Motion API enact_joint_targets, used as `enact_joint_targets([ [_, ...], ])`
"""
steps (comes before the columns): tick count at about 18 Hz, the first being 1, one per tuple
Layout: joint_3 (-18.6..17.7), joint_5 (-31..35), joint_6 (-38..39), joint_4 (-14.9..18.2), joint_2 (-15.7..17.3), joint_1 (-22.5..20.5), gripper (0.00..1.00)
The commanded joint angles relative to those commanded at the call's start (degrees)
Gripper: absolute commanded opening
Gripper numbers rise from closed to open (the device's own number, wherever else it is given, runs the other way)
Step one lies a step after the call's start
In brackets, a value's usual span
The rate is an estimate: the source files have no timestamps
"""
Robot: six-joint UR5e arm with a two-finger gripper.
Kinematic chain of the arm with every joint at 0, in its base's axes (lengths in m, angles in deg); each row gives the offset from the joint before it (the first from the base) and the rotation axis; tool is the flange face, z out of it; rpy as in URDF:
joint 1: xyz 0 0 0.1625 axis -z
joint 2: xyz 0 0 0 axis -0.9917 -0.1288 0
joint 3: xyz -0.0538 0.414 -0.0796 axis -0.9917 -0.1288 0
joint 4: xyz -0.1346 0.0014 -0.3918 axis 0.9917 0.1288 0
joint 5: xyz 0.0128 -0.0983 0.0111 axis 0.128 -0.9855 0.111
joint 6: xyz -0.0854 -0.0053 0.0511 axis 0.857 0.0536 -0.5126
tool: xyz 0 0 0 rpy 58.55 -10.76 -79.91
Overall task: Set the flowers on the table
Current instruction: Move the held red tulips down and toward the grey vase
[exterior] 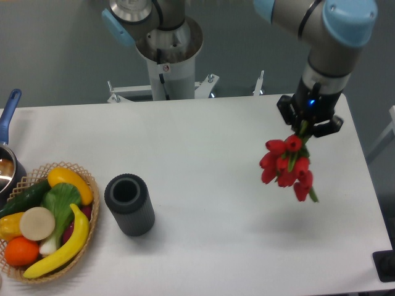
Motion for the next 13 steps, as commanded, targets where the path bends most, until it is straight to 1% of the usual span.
enact_joint_targets([
  [1, -1.06, -0.26, 0.0, -0.26, -0.18, 0.09, 0.02],
  [2, -1.24, -1.05, 0.0, -0.88, -1.05, 0.18, 0.02],
  [5, -1.77, -1.76, 0.61, -1.58, -2.19, 0.53, 0.03],
  [7, -1.77, -1.85, 1.05, -2.98, -2.81, 0.62, 0.03],
  [8, -1.86, -1.93, 1.14, -3.69, -2.99, 0.7, 0.06],
  [10, -1.94, -3.16, 1.67, -3.87, -3.08, 0.7, 0.08],
  [11, -2.47, -4.12, 2.02, -3.87, -2.9, 0.7, 0.12],
  [13, -3.87, -5.1, 2.11, -4.22, -2.55, 0.79, 0.24],
])
